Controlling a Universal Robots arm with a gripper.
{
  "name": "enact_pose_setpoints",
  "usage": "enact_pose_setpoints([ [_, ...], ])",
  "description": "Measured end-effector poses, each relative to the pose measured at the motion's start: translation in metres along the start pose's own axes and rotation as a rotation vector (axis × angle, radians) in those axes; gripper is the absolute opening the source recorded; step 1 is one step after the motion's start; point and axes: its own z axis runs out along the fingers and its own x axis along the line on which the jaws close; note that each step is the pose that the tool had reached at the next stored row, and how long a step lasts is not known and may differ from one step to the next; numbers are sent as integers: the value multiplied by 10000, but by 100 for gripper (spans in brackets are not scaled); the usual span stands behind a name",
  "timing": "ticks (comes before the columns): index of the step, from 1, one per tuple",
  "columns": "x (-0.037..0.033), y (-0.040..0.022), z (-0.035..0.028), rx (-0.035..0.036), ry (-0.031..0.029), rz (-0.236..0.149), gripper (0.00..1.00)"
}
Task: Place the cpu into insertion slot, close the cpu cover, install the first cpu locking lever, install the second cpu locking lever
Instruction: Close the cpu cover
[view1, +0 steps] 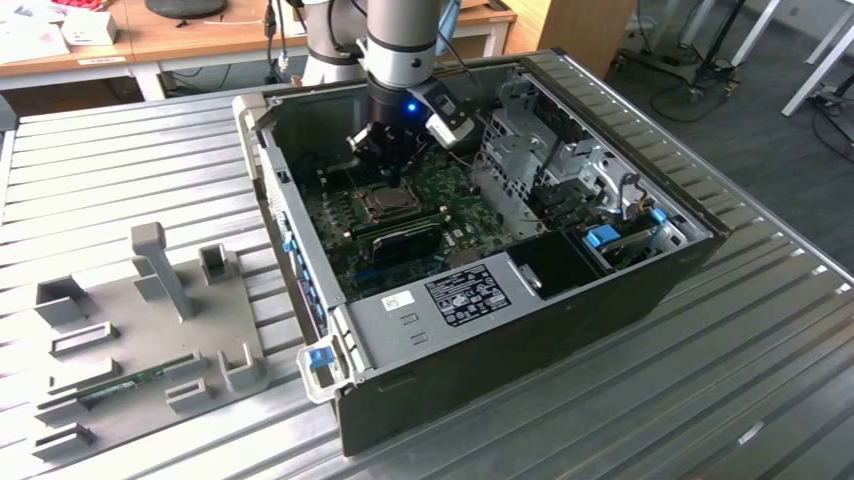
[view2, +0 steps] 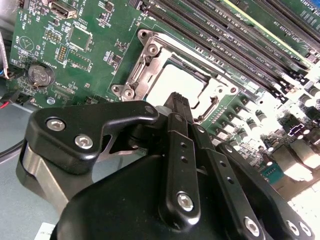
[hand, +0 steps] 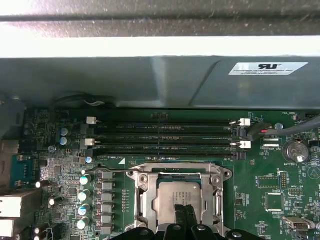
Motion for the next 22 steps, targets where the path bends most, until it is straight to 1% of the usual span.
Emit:
enact_pose_setpoints([
  [9,0,1,-10,-1,0,0,10],
  [14,-1,2,-36,-1,-1,0,10],
  [22,-1,2,-47,4,2,0,10],
])
